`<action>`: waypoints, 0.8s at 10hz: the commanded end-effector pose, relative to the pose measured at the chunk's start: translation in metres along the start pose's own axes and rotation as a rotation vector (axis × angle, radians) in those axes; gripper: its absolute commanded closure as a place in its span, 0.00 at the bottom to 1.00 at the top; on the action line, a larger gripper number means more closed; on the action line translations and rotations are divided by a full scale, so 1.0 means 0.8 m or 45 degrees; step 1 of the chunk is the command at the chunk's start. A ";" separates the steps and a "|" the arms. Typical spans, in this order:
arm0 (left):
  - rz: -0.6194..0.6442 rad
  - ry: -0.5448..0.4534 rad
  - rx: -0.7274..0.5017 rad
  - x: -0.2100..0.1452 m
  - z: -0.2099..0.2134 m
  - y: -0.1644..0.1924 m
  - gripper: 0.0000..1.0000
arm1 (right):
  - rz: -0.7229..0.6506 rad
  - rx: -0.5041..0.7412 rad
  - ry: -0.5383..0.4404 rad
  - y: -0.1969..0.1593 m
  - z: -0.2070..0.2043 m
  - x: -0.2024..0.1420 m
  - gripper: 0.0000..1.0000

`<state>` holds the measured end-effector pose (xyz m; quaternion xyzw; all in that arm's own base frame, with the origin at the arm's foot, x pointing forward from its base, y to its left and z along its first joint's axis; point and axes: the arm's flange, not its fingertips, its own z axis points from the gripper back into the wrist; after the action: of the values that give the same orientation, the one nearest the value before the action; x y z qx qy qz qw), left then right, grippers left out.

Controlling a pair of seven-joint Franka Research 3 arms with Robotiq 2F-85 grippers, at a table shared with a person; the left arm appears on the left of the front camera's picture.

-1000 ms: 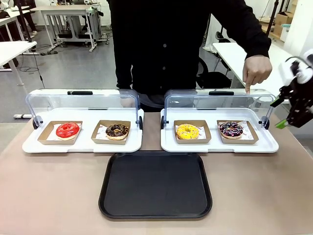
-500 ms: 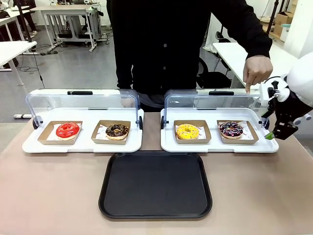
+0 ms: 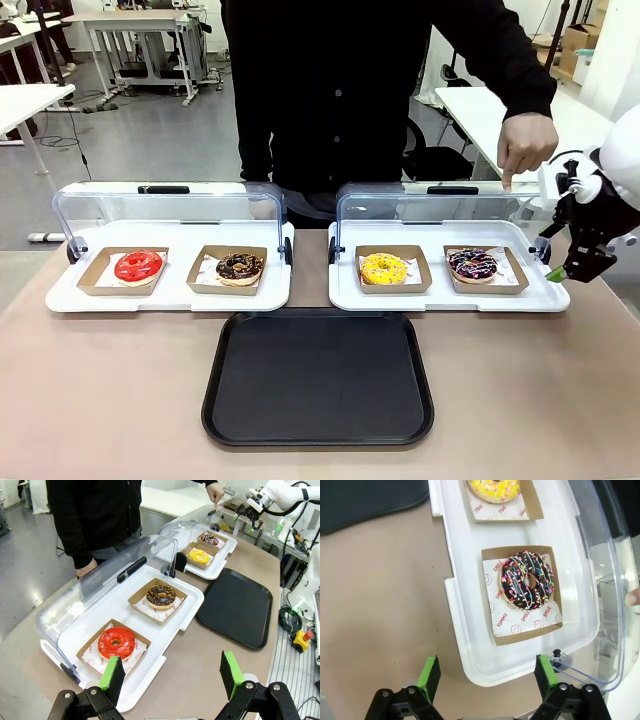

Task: Move the fourth donut from the left to the tray.
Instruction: Pick up the Paper togo box containing the Donut indicated by the person and place it on the Handle tray.

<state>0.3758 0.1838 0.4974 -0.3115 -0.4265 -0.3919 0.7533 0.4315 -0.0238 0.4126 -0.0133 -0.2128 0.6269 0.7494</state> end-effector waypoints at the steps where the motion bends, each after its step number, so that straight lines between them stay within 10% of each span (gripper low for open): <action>1: -0.027 -0.032 -0.002 0.000 0.000 0.001 0.00 | 0.015 0.007 0.088 -0.002 -0.017 0.006 0.00; 8: -0.027 -0.032 -0.002 0.000 0.000 0.001 0.00 | 0.125 -0.095 0.107 -0.007 -0.095 0.005 0.00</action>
<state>0.3758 0.1839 0.4974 -0.3117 -0.4265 -0.3918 0.7533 0.4563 -0.0021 0.3582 -0.0659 -0.1867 0.6492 0.7344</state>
